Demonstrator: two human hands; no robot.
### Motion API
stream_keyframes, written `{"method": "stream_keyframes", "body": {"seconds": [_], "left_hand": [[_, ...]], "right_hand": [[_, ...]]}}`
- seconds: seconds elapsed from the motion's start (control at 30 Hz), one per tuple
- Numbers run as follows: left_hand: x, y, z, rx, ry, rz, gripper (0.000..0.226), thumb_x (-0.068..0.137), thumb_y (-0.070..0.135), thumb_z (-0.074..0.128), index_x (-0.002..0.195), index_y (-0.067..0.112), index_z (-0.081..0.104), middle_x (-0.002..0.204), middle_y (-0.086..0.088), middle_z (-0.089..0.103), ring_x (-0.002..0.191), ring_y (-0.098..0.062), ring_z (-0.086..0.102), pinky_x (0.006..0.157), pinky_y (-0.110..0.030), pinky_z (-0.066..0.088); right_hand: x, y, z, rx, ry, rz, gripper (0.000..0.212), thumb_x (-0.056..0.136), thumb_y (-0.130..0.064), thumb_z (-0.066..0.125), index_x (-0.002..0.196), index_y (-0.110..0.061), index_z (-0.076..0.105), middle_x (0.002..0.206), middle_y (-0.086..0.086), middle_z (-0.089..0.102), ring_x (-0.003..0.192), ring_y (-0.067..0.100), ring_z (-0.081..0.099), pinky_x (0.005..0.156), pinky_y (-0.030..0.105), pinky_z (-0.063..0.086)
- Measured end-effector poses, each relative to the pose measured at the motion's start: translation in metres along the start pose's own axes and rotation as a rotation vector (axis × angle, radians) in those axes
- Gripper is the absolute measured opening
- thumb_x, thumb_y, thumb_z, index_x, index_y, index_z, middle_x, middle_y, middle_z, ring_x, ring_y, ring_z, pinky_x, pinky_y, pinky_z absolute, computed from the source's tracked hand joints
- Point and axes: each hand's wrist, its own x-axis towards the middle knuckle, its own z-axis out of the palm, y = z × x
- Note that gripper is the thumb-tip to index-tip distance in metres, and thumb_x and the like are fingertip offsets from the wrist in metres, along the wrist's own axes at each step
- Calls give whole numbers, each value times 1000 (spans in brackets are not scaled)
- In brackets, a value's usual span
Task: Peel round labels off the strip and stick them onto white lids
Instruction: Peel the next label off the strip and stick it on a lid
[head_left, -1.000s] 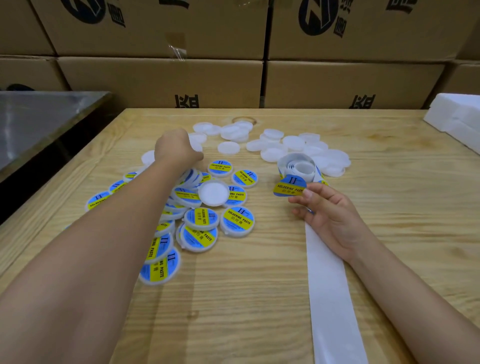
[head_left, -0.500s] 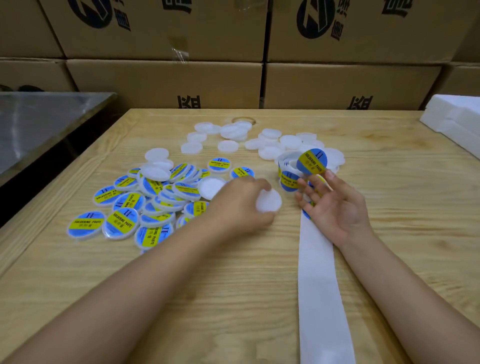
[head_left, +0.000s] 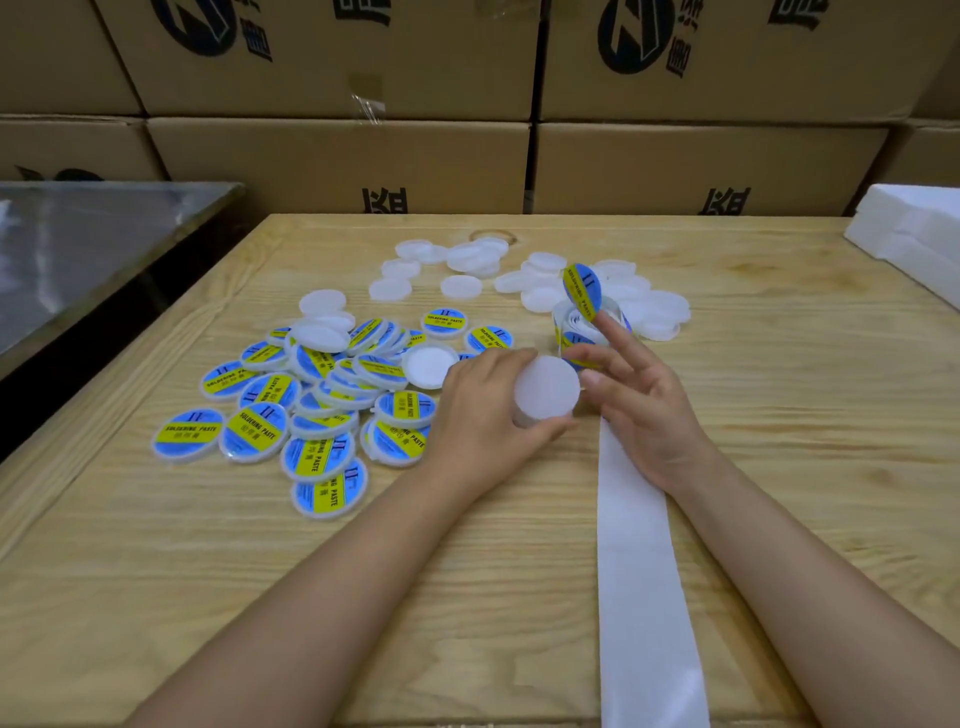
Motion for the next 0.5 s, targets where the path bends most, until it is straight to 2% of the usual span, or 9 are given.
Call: {"method": "stream_keyframes", "body": {"seconds": [0.13, 0.2, 0.3, 0.37, 0.43, 0.5], "left_hand": [[0, 3, -2, -102, -1, -44, 70, 59, 43, 85, 112, 7, 58, 107, -3, 59, 95, -24, 57, 87, -39, 43], [0, 3, -3, -170, -44, -84, 67, 57, 44, 85, 108, 12, 56, 102, 4, 55, 88, -19, 56, 79, -32, 44], [-1, 3, -7, -356, -97, -163, 39, 69, 44, 76, 95, 29, 50, 90, 13, 59, 79, -7, 57, 68, -22, 46], [-2, 1, -7, -483, -72, -229, 17, 85, 29, 65, 89, 33, 50, 79, 16, 65, 71, -4, 59, 65, -27, 47], [-1, -4, -8, -559, -77, -289, 18, 91, 14, 58, 89, 31, 54, 64, 16, 66, 58, -1, 55, 60, -25, 43], [1, -5, -9, -594, -136, -318, 22, 91, 7, 56, 94, 28, 59, 66, 15, 67, 62, 2, 58, 64, -22, 45]], "right_hand": [[-1, 4, 3, -134, -17, -26, 56, 81, 7, 59, 121, -33, 53, 79, -1, 61, 61, 9, 54, 60, 21, 48], [-1, 5, 3, -162, -17, -31, 54, 83, 10, 57, 119, -30, 55, 72, -1, 58, 58, 8, 53, 58, 19, 46], [-1, 5, 2, -146, -1, -40, 52, 84, 7, 57, 118, -32, 56, 72, -1, 59, 65, 10, 55, 62, 20, 47], [-1, 5, 3, -134, -1, -43, 51, 84, 5, 58, 118, -33, 56, 72, -4, 62, 68, 8, 57, 60, 19, 47], [-1, 5, 3, -158, -1, -44, 52, 84, 6, 58, 118, -35, 56, 72, -7, 63, 67, 7, 56, 58, 17, 45], [-1, 4, 3, -177, 13, -45, 53, 85, 4, 59, 118, -37, 56, 75, -8, 66, 69, 7, 56, 58, 17, 44]]}}
